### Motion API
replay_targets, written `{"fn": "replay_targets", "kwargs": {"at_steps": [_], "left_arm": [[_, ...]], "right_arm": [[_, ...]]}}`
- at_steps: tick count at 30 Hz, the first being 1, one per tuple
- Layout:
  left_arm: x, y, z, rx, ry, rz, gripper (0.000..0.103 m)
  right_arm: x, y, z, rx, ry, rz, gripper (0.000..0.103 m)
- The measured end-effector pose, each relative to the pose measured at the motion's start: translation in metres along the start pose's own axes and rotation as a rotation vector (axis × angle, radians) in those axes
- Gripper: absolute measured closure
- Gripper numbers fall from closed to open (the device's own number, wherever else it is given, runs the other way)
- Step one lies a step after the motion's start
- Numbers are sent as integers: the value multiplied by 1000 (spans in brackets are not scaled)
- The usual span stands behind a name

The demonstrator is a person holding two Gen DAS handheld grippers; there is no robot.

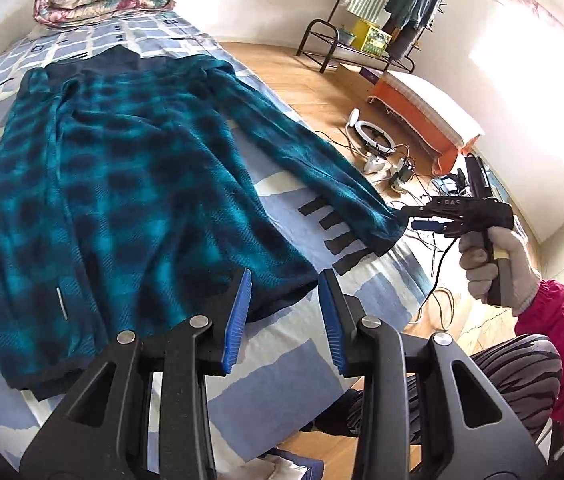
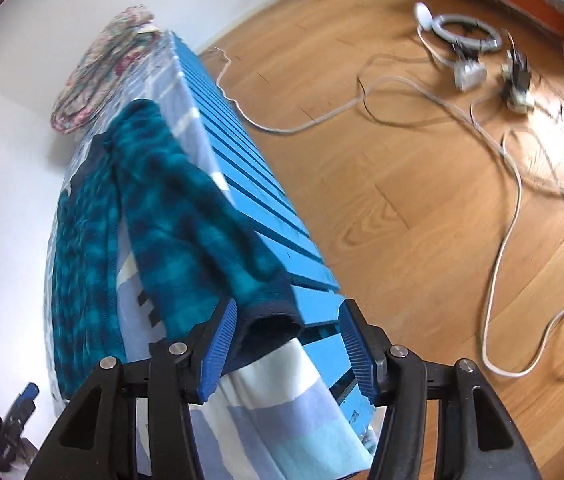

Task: Fold large clothes
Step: 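Grasp the other sleeve cuff with the right gripper and fold it across the body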

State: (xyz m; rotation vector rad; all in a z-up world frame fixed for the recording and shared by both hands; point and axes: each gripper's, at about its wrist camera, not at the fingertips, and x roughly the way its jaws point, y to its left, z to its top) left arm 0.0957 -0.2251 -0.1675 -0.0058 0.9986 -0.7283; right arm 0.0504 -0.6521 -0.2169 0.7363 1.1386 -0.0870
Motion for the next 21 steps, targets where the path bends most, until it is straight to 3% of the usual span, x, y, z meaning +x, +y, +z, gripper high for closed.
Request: {"fn": "replay_targets", "kwargs": {"at_steps": [2, 4, 7, 14, 21], "left_arm": [[3, 0, 2, 0, 1, 1, 68], [4, 2, 3, -7, -1, 4, 68], [0, 11, 2, -21, -6, 5, 68], [-10, 36, -4, -100, -30, -7, 68], [-25, 60, -8, -190, -69, -48, 68]], "right_arm": [[7, -6, 1, 24, 13, 21, 48], [4, -3, 0, 11, 4, 36, 78], [-14, 15, -5, -58, -37, 52, 96], [-47, 67, -10, -158, -97, 76, 98], [-69, 159, -24, -335, -130, 142, 99]]}}
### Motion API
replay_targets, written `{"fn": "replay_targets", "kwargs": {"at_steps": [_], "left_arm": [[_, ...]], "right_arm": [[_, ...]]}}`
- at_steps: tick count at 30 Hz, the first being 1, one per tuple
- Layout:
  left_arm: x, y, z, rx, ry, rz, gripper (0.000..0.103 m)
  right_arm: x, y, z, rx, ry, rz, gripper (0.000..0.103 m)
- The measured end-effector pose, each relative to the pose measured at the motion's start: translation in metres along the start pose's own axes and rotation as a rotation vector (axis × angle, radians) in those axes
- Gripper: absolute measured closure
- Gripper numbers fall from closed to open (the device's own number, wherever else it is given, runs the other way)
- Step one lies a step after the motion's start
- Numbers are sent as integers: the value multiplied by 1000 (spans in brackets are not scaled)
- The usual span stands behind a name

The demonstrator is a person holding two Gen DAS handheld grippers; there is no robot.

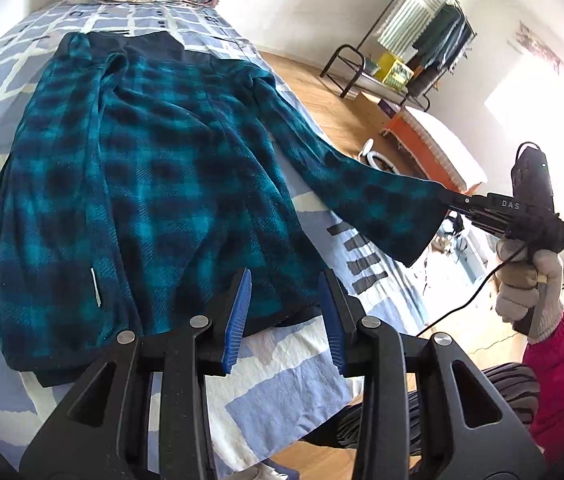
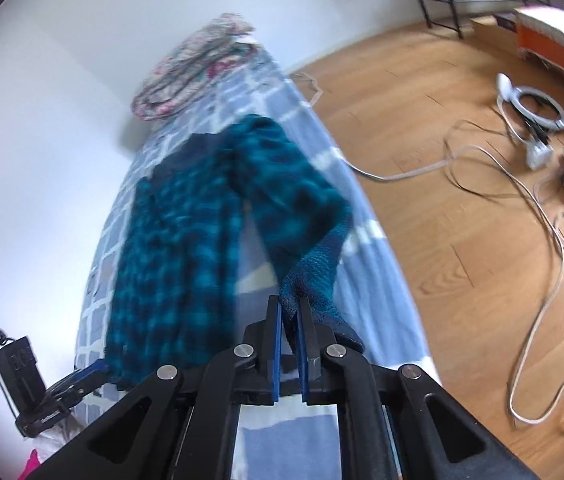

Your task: Fold large clothes

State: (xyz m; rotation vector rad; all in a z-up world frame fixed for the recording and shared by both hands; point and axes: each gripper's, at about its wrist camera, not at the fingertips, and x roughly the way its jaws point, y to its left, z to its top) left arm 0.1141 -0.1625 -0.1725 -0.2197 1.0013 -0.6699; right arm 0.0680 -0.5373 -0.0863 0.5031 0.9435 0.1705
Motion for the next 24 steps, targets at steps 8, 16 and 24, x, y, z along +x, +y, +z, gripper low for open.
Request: {"fn": "replay_targets", "kwargs": {"at_steps": [8, 16, 24], "left_arm": [[-17, 36, 3, -127, -67, -32, 68], [-4, 59, 4, -224, -61, -50, 55], [46, 49, 23, -201, 28, -39, 41]], "right_arm": [[51, 138, -6, -306, 156, 145, 99], [119, 179, -41, -477, 357, 177, 83], [97, 117, -6, -357, 292, 169, 65]]}}
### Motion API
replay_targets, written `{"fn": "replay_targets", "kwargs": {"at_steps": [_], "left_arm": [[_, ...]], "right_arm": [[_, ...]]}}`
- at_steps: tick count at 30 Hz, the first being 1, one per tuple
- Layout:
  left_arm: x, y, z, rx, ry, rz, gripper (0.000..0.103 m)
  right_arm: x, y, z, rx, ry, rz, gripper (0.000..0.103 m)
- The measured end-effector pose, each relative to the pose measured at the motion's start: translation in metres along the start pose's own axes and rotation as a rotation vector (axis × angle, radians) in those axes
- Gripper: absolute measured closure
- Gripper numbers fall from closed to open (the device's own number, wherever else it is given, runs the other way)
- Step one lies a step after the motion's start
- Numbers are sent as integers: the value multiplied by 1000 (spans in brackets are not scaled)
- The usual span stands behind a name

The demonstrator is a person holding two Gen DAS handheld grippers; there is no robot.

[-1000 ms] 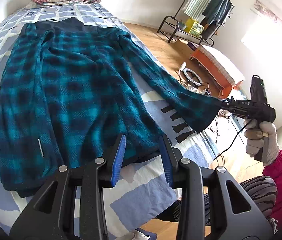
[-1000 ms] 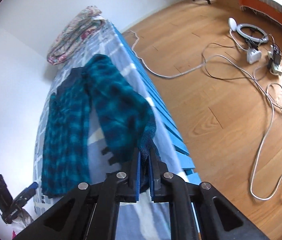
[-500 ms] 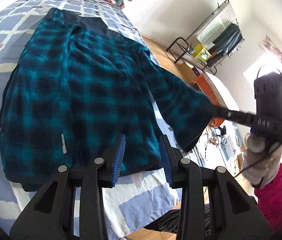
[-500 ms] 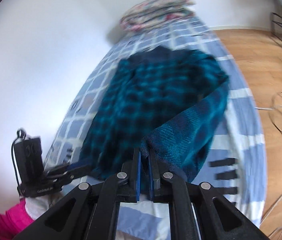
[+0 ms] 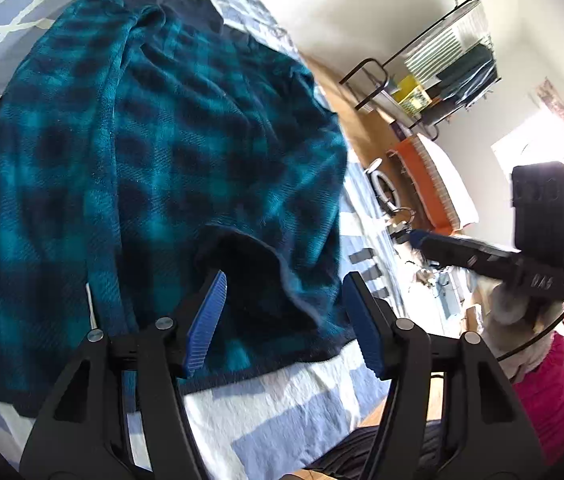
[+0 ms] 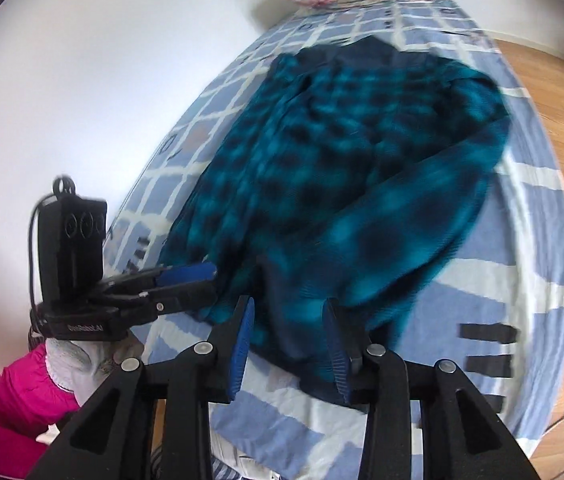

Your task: Fold large clothes

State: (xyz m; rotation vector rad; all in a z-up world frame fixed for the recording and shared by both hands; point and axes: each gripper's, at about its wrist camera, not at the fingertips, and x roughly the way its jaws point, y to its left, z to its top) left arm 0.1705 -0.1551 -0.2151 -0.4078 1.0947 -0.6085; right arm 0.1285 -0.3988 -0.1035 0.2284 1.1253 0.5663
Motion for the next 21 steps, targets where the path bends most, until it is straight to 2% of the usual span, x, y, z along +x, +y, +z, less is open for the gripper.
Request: {"fn": "replay_targets", "kwargs": {"at_steps": [3, 6, 10, 11, 13, 14, 16, 21], "left_arm": [[15, 6, 9, 2, 10, 58, 41], [32, 17, 18, -8, 24, 128, 41], [54, 32, 23, -38, 76, 109, 41], [58, 32, 23, -33, 78, 98, 44], [62, 31, 23, -19, 74, 37, 85], [65, 30, 24, -8, 85, 29, 91], [66, 26, 24, 12, 83, 21, 97], [57, 18, 22, 35, 70, -32, 98]], "right_arm": [[-12, -35, 16, 69, -41, -62, 63], [-16, -74, 42, 151, -73, -113, 56], [-5, -122, 85, 257, -108, -167, 54], [-1, -135, 96, 290, -118, -164, 54], [11, -157, 116, 335, -127, -166, 54], [19, -167, 126, 354, -128, -175, 54], [36, -186, 142, 403, -128, -197, 54], [73, -232, 166, 542, -127, -208, 55]]}}
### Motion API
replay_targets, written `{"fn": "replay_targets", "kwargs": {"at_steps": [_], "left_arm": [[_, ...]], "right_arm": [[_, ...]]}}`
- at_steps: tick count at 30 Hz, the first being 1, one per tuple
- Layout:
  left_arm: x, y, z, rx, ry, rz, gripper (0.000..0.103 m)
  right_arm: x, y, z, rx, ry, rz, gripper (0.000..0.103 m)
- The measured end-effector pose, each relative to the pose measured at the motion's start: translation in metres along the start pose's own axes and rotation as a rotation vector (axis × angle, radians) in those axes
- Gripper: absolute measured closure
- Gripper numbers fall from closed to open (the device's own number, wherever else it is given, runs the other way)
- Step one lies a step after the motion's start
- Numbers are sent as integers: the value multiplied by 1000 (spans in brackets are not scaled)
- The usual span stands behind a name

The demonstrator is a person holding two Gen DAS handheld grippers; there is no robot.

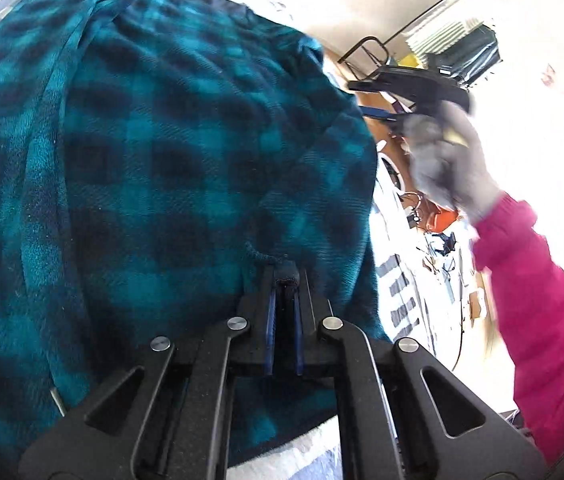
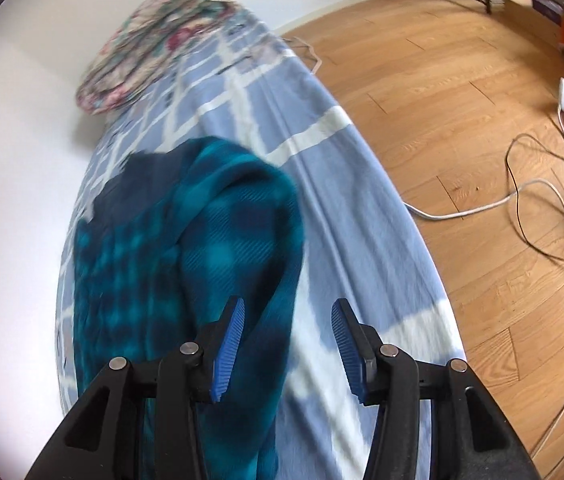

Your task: Fold large clothes

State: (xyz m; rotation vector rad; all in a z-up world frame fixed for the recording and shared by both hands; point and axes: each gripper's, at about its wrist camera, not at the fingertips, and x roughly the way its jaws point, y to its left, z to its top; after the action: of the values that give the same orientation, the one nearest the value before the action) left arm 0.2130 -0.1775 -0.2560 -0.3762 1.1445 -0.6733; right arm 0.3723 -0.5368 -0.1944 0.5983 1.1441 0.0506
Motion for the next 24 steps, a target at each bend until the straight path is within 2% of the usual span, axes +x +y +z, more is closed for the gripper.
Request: {"fn": "replay_targets", "kwargs": {"at_steps": [1, 2, 3, 4, 5, 9, 11, 13, 17, 20, 24], "left_arm": [[-2, -2, -2, 6, -1, -6, 98], [-5, -5, -3, 15, -2, -6, 98], [-7, -7, -4, 25, -4, -8, 98], [-9, -9, -5, 31, -5, -13, 99], [-11, -11, -6, 38, -6, -17, 99], [-20, -16, -15, 22, -12, -80, 99], [-20, -19, -16, 9, -13, -111, 99], [-26, -21, -24, -8, -13, -140, 99], [-33, -24, -37, -61, -17, -187, 99], [-36, -18, -44, -102, -32, -198, 99], [-33, 5, -47, -187, -43, -192, 99]], "right_arm": [[9, -2, 5, 15, 12, 10, 57], [15, -3, 8, 21, 21, 30, 64], [20, -2, 10, 21, 30, 53, 83], [20, 0, 10, 17, 30, 62, 97], [18, 5, 10, 2, 21, 60, 100], [-5, 35, 10, -95, -46, 5, 103], [-22, 55, 10, -160, -87, -80, 103], [-40, 83, 8, -255, -135, -149, 103], [-54, 146, 4, -421, -180, -196, 103], [-33, 200, -1, -559, -174, -244, 103], [23, 247, -7, -655, -116, -258, 103]]}}
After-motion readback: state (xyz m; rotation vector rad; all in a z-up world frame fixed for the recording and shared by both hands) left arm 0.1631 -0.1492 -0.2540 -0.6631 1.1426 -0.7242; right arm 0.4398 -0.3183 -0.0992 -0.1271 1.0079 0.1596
